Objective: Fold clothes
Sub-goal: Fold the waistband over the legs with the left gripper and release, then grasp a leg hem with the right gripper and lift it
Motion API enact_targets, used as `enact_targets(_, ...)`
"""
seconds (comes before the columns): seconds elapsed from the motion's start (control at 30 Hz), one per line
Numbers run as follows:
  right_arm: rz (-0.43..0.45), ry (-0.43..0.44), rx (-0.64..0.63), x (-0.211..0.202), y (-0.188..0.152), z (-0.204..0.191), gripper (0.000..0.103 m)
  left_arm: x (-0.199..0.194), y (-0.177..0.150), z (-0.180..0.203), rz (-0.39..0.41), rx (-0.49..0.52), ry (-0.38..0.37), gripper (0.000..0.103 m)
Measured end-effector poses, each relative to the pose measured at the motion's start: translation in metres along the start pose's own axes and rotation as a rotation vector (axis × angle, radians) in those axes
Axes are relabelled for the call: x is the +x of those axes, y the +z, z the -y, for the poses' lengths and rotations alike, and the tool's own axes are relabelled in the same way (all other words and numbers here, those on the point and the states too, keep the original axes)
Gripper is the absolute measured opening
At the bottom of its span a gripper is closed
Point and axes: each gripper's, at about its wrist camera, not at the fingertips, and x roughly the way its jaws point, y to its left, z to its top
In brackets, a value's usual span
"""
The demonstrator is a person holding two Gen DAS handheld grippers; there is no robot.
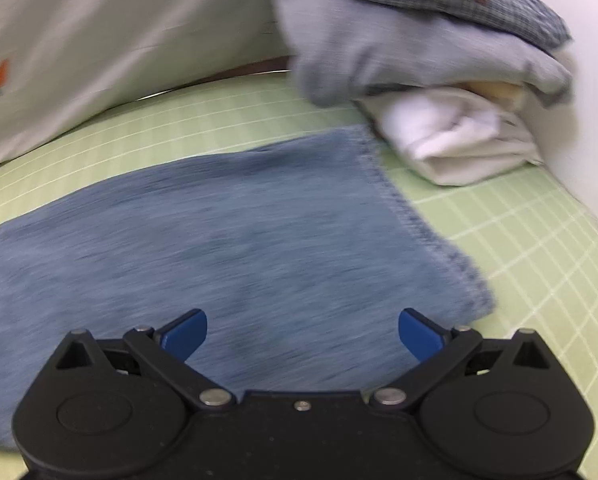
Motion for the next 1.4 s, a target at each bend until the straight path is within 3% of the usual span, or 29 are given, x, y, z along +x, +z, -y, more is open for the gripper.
enact_targets(0.23, 0.009, -0.035, 0.047, 0.031, 0.013, 0.026, 0.103, 0.010, 0.004, 0.002, -0.040, 0.013, 0.015, 0.103)
enact_targets(0.37, 0.020, -0.047, -0.001, 0.042, 0.015, 0.029, 0.103, 0.012, 0.004, -0.002, -0.041, 0.004, 0.004, 0.103)
enact_targets(0.57, 0.044, 0.008, 0.116, 0.052, 0.012, 0.046, 0.103, 0.012, 0.003, -0.010, -0.038, -0.011, 0.000, 0.103)
enact_targets(0.83, 0.012, 0.069, 0.045, 0.048, 0.012, 0.037, 0.101, 0.006, -0.004, -0.006, -0.041, -0.010, -0.005, 0.103)
enact_targets(0.87, 0.011, 0.087, 0.030, 0.045, 0.013, 0.036, 0.095, 0.005, -0.002, -0.007, -0.040, -0.019, -0.009, 0.103)
enact_targets(0.9, 0.010, 0.104, 0.016, 0.043, 0.014, 0.035, 0.080, 0.004, -0.001, -0.009, -0.040, -0.027, -0.014, 0.103)
enact_targets(0.93, 0.007, 0.114, -0.003, 0.040, 0.015, 0.032, 0.052, 0.002, 0.000, -0.011, -0.036, -0.042, -0.022, 0.103)
enact_targets(1.0, -0.002, 0.120, -0.048, 0.034, 0.018, 0.020, 0.021, -0.011, -0.001, -0.020, 0.002, -0.079, -0.048, 0.103)
enact_targets(1.13, -0.002, 0.127, -0.124, 0.019, 0.025, -0.001, 0.019, -0.044, -0.005, -0.038, 0.098, -0.139, -0.103, 0.103)
enact_targets(1.27, 0.120, 0.224, -0.001, -0.025, 0.040, -0.008, 0.019, -0.076, -0.013, -0.052, 0.191, -0.170, -0.125, 0.103)
enact_targets(1.4, 0.206, 0.257, -0.063, -0.065, 0.048, -0.041, 0.019, -0.097, -0.029, -0.080, 0.218, -0.225, -0.152, 0.103)
